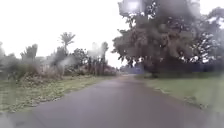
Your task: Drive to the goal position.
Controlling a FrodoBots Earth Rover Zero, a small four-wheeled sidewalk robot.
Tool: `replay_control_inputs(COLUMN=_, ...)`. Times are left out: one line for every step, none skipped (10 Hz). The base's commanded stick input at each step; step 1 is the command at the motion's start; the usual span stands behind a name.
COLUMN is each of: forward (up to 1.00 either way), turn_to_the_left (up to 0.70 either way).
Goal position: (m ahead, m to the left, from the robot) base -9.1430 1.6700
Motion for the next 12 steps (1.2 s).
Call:
replay_control_inputs(forward=0.85, turn_to_the_left=0.00)
replay_control_inputs(forward=0.85, turn_to_the_left=0.00)
replay_control_inputs(forward=0.85, turn_to_the_left=0.00)
replay_control_inputs(forward=0.85, turn_to_the_left=0.00)
replay_control_inputs(forward=0.85, turn_to_the_left=0.00)
replay_control_inputs(forward=0.85, turn_to_the_left=0.00)
replay_control_inputs(forward=0.85, turn_to_the_left=0.00)
replay_control_inputs(forward=0.85, turn_to_the_left=0.00)
replay_control_inputs(forward=0.85, turn_to_the_left=0.00)
replay_control_inputs(forward=0.85, turn_to_the_left=0.00)
replay_control_inputs(forward=0.85, turn_to_the_left=0.00)
replay_control_inputs(forward=0.85, turn_to_the_left=-0.07)
